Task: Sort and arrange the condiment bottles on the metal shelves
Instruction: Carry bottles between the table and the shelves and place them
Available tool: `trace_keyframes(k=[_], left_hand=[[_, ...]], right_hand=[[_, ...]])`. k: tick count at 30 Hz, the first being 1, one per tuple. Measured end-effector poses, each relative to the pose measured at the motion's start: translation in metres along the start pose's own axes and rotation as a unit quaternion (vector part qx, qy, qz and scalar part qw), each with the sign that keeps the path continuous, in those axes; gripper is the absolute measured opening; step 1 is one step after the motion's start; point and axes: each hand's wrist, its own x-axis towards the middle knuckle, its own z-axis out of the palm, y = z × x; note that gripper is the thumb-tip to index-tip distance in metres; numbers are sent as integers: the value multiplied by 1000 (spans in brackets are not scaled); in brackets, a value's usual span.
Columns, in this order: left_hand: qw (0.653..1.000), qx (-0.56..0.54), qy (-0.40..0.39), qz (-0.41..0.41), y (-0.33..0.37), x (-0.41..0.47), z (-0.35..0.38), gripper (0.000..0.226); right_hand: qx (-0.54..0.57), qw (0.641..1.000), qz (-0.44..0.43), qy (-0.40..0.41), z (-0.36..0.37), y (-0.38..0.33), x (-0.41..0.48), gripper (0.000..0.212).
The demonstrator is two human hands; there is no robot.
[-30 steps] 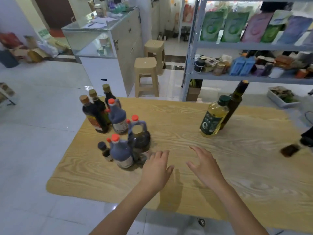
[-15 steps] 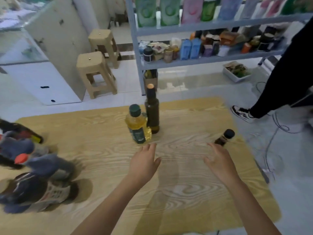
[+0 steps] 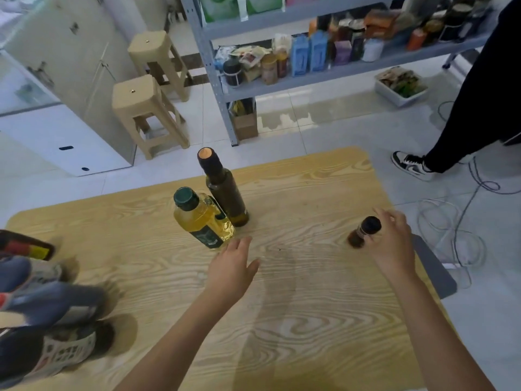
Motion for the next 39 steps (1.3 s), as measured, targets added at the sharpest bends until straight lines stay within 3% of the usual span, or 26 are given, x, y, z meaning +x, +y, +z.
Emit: trace_keyframes(k=[3, 6, 9, 12, 15, 17, 21, 25, 30, 34, 39], left_hand=[[1000, -6, 6, -15, -8, 3, 1, 55], [998, -36, 14, -42, -18, 5, 2, 54], [978, -174, 20, -114, -28, 7, 5, 58], [889, -388, 42, -237, -34, 10, 5, 58], [784, -512, 127, -327, -43, 16, 4, 61], [757, -536, 171, -332, -54, 24, 3, 77], [787, -537, 152, -262, -75, 45, 4, 104], [780, -574, 138, -210, -89, 61, 1, 95], [763, -587, 160, -218, -85, 48, -4, 83], [769, -579, 162, -216, -84, 17, 7, 80], [805, -538, 156, -195, -91, -46, 28, 83]], right_hand=[[53, 997, -6, -53, 7, 3, 9, 49], [64, 997, 0, -50, 11, -3, 13, 39], [75, 995, -3, -66, 20, -15, 9, 34], [73, 993, -25, -90, 35, -33, 1, 33], [64, 990, -56, -113, 51, -52, -7, 34], [60, 987, -77, -126, 62, -62, -10, 36], [40, 983, -94, -154, 78, -70, -12, 39], [41, 974, -98, -199, 87, -67, -15, 38], [69, 975, -62, -200, 91, -72, -22, 41], [125, 966, -47, -219, 93, -88, -37, 44], [140, 955, -76, -249, 95, -116, -65, 41]])
